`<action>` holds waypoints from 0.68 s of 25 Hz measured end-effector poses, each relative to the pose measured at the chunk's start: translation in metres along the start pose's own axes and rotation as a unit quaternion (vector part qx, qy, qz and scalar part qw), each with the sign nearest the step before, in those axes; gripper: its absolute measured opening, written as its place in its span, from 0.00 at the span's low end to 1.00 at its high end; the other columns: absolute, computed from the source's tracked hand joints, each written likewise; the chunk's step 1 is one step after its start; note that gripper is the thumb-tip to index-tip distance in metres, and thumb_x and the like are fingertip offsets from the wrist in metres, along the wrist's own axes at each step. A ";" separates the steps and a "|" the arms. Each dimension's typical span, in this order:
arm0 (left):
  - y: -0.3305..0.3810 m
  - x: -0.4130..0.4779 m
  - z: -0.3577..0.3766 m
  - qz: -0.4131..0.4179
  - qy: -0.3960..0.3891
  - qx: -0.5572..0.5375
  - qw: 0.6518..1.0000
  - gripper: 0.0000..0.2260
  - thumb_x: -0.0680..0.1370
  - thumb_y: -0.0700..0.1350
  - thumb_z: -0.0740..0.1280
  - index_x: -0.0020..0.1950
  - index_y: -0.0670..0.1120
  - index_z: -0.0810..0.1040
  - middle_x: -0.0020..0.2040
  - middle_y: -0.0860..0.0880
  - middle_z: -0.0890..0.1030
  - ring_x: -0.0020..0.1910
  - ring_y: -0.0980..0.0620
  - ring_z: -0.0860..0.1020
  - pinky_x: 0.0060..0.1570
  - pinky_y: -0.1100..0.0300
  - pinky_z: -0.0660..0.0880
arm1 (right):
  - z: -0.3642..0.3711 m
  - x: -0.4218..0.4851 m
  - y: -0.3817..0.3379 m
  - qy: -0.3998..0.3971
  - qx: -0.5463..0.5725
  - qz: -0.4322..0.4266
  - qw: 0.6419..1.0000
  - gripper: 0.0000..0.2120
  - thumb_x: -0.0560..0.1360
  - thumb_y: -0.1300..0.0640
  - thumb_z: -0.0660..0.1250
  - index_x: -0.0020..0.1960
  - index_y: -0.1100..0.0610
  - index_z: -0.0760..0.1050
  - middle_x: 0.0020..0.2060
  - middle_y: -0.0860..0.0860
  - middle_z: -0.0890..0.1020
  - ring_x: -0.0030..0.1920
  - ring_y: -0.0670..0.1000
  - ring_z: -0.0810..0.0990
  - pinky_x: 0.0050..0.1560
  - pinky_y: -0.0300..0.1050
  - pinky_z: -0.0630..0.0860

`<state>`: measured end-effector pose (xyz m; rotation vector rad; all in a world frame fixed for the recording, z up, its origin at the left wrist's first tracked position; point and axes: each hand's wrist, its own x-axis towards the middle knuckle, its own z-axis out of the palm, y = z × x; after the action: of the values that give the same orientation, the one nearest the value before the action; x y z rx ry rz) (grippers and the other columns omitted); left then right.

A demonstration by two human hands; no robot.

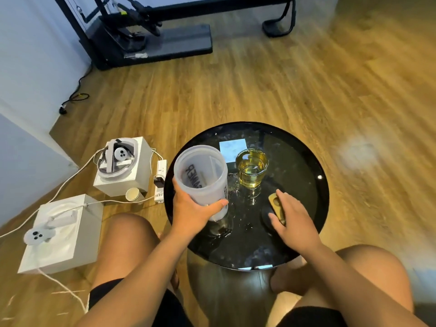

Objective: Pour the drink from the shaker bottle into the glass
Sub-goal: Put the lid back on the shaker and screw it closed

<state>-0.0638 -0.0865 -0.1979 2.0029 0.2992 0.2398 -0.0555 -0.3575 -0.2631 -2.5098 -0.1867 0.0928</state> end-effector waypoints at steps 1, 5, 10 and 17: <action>0.001 -0.001 0.000 -0.003 0.001 -0.001 1.000 0.58 0.54 0.63 0.81 0.78 0.48 0.60 0.70 0.52 0.71 0.68 0.58 0.70 0.65 0.77 0.64 | -0.002 0.000 -0.001 -0.010 -0.015 -0.005 1.000 0.32 0.77 0.46 0.65 0.77 0.54 0.58 0.72 0.53 0.69 0.72 0.53 0.64 0.73 0.54 0.60; 0.008 -0.002 -0.002 -0.010 -0.019 -0.012 1.000 0.61 0.54 0.62 0.82 0.80 0.50 0.57 0.72 0.52 0.70 0.71 0.54 0.69 0.73 0.55 0.68 | -0.006 0.002 -0.001 -0.066 -0.128 0.001 0.990 0.33 0.80 0.40 0.53 0.79 0.52 0.46 0.76 0.52 0.60 0.77 0.54 0.53 0.74 0.58 0.48; 0.010 -0.003 -0.014 0.016 -0.046 -0.033 0.998 0.62 0.52 0.61 0.83 0.80 0.49 0.56 0.73 0.51 0.68 0.73 0.52 0.68 0.76 0.46 0.68 | -0.011 0.008 -0.007 -0.151 -0.245 0.032 0.957 0.34 0.79 0.36 0.40 0.77 0.48 0.31 0.79 0.50 0.44 0.77 0.56 0.35 0.70 0.70 0.39; 0.029 0.006 -0.027 0.034 -0.062 -0.108 0.992 0.66 0.48 0.71 0.82 0.78 0.54 0.54 0.71 0.57 0.70 0.71 0.62 0.70 0.71 0.56 0.68 | -0.014 0.003 -0.015 -0.160 -0.177 0.079 0.968 0.37 0.79 0.37 0.51 0.77 0.45 0.33 0.79 0.51 0.48 0.78 0.54 0.41 0.73 0.69 0.44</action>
<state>-0.0631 -0.0738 -0.1595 1.8069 0.1201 0.1823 -0.0526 -0.3529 -0.2429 -2.8502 -0.1440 0.5792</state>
